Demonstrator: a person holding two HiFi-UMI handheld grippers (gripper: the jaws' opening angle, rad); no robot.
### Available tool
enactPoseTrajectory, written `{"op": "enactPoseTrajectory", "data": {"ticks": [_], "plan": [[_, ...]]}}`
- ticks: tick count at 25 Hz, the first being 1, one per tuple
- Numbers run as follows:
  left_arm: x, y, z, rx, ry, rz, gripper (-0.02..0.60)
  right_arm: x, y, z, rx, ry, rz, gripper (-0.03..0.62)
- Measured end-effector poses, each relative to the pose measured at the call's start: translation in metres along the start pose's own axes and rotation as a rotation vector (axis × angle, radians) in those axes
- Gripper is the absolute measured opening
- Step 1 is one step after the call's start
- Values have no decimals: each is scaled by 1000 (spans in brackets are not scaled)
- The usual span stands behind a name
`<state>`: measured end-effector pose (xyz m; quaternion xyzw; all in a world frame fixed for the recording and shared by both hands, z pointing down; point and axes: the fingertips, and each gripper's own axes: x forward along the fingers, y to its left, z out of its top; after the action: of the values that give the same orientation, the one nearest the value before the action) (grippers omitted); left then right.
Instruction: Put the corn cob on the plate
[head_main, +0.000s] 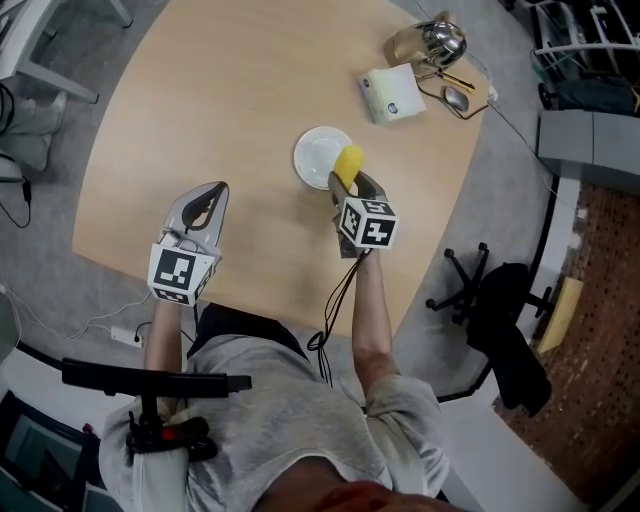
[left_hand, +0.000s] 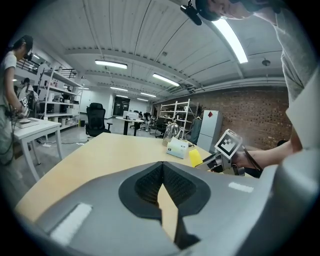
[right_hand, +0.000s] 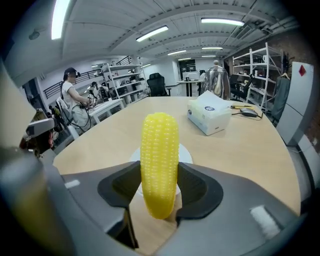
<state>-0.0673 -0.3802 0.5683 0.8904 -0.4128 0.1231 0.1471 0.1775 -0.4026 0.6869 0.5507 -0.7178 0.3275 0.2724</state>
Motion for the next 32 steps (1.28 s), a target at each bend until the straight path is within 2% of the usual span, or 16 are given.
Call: {"op": "enactPoseTrajectory", "data": {"ticks": [4,32], "plan": [[4,16,-6,-9,8,6,20,20,6,1,-20,23,-15,231],[7,15,-6,-31,27,17,20,34,6,9,-44,86,-34,232]]}}
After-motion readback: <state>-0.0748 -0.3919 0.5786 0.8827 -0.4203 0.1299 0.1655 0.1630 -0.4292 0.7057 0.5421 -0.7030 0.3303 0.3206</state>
